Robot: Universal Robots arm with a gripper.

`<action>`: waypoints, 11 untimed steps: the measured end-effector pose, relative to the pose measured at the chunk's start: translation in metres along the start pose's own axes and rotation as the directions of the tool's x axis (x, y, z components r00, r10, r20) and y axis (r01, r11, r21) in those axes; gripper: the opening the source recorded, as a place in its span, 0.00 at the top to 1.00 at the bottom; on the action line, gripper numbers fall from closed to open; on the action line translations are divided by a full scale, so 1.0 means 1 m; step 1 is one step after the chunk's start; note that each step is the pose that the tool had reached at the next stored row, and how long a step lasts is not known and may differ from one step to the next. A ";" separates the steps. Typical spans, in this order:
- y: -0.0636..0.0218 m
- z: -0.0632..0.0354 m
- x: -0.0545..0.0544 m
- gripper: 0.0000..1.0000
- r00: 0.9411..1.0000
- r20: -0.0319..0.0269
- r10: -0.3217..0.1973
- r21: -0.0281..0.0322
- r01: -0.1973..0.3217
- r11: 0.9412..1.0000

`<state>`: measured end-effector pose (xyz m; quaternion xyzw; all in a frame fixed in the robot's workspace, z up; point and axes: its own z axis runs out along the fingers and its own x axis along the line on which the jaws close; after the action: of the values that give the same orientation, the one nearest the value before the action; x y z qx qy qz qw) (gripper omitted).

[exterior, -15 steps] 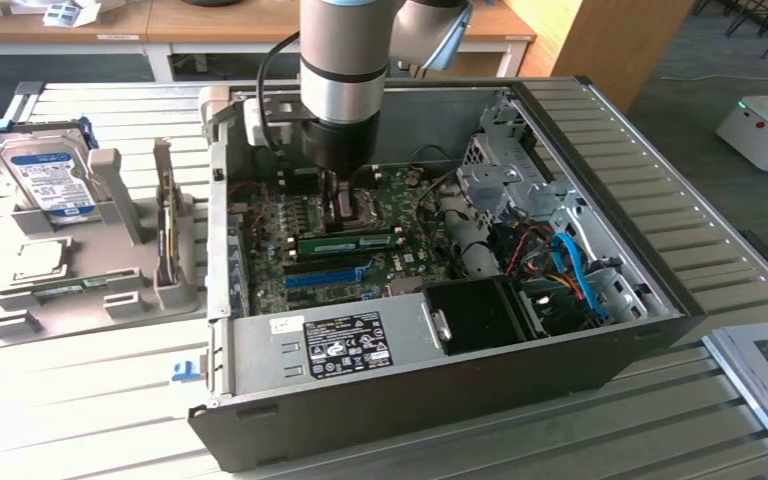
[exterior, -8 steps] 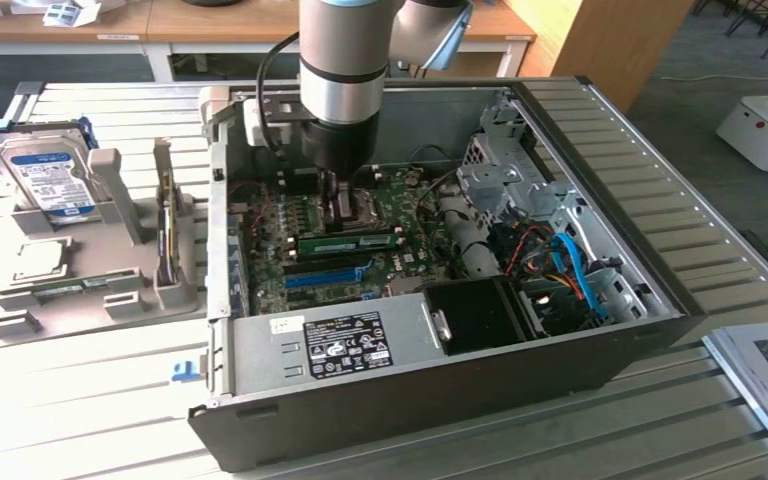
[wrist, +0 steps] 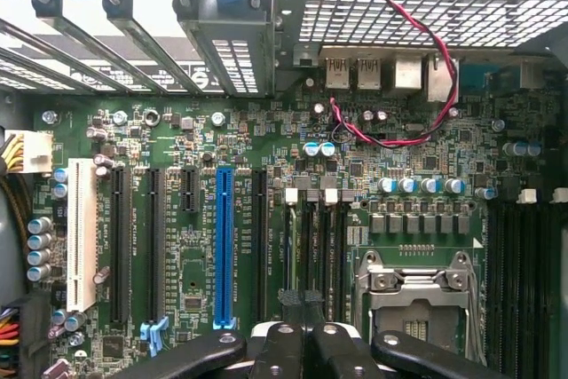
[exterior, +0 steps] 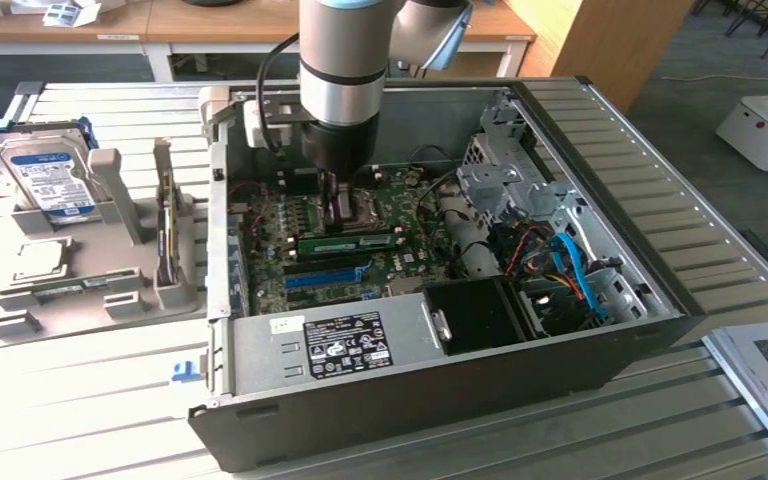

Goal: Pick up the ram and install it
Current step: 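Press down the ram until it locks into place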

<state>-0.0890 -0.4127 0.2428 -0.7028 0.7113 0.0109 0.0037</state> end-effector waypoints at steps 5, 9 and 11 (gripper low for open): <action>0.0000 0.0034 0.000 0.90 1.000 0.000 0.000 0.000 0.000 1.000; 0.0000 0.0050 0.000 0.90 1.000 0.000 0.000 0.000 0.000 1.000; 0.0000 0.0050 0.000 0.90 1.000 0.000 0.000 0.000 0.000 1.000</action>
<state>-0.0890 -0.4128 0.2378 -0.7028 0.7113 0.0109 0.0036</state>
